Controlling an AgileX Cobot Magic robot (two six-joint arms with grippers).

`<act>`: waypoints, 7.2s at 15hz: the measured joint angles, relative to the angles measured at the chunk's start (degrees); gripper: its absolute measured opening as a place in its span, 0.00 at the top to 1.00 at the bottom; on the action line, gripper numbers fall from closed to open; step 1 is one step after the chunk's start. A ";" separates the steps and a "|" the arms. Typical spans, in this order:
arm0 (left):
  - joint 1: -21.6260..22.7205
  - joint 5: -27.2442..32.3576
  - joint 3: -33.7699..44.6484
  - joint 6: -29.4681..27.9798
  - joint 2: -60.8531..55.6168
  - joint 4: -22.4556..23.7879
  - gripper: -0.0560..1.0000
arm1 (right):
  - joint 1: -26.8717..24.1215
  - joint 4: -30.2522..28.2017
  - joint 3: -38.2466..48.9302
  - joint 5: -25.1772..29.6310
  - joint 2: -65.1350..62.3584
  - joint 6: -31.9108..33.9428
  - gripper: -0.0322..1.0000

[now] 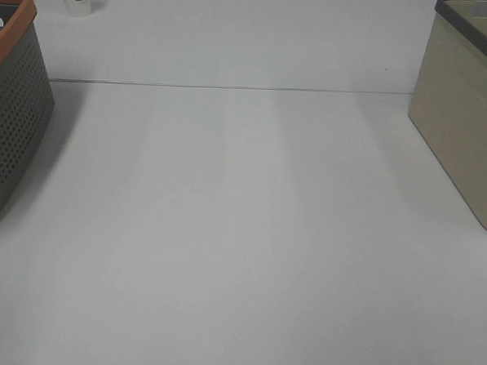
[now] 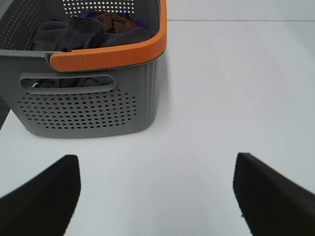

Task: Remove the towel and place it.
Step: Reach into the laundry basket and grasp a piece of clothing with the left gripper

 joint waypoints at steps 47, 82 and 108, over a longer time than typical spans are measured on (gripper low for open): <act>0.00 -24.06 -18.91 -45.03 44.81 27.62 0.22 | 0.00 -1.09 0.00 0.00 0.00 0.00 0.25; 7.22 -37.30 -33.23 -93.79 84.74 36.96 0.31 | 0.00 -2.75 0.00 0.00 0.00 1.72 0.25; 6.19 -48.19 -25.38 -114.42 93.22 50.36 0.34 | 0.00 -2.75 0.00 0.00 0.00 1.89 0.25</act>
